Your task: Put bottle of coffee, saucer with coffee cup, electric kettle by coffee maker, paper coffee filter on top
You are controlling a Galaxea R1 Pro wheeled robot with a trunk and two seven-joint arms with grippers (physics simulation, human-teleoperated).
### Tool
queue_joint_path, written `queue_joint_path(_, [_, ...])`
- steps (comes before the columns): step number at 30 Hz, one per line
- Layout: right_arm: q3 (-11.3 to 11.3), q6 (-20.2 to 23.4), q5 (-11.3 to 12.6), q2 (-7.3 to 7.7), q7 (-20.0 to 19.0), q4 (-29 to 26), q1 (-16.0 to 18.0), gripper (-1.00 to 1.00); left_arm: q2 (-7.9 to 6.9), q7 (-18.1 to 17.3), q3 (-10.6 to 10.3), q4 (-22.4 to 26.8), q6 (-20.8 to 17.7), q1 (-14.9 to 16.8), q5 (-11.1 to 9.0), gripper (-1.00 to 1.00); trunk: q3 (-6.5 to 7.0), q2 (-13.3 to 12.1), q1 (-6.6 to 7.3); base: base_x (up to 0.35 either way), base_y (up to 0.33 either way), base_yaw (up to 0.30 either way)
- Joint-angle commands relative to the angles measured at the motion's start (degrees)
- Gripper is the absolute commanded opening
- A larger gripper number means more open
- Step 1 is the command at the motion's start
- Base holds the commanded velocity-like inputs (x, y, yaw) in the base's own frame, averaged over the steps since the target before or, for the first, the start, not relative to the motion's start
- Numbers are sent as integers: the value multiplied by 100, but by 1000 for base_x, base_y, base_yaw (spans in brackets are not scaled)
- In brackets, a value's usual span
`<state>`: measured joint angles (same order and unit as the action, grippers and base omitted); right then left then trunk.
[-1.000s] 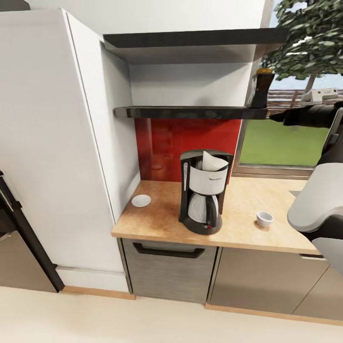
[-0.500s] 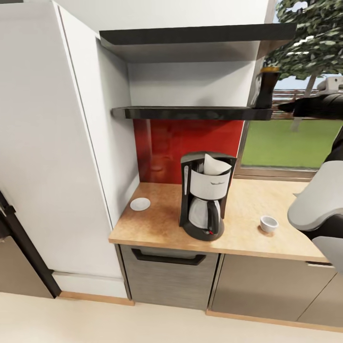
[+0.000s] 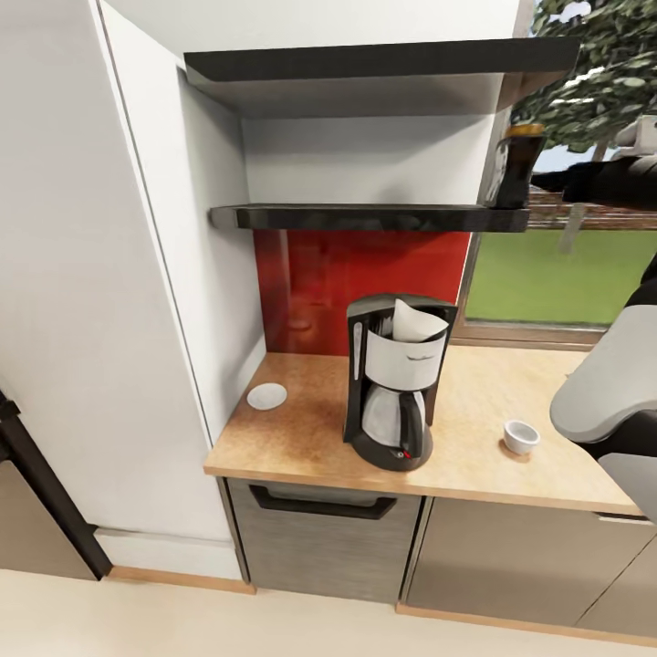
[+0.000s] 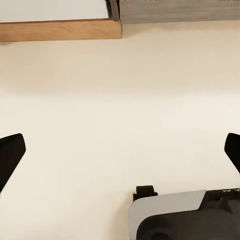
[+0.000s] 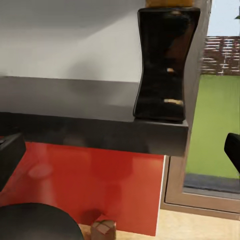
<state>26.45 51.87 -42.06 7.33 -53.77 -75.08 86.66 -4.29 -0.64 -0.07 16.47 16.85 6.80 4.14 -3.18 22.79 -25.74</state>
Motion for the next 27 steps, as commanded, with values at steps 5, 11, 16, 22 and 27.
queue_joint_path(5, [0,23,248,16,-54,-54,9,100,2,-3,-1,-3,27,2,43,100,-13,13,-4,7,0,0])
queue_joint_path(11, [-6,23,281,16,-54,-345,9,100,6,-4,1,-3,24,5,51,100,-13,13,-4,1,0,0])
queue_joint_path(16, [-8,80,285,14,-54,-469,9,100,6,-5,-1,-3,27,3,52,100,-13,13,-4,0,0,0])
queue_joint_path(22, [-9,160,292,12,-56,-559,9,100,7,-5,-2,-3,28,1,52,100,-13,13,-4,0,0,0])
queue_joint_path(27, [-9,172,294,1,-59,-568,9,100,7,-3,1,-3,27,-1,46,100,-13,13,-4,0,14,0])
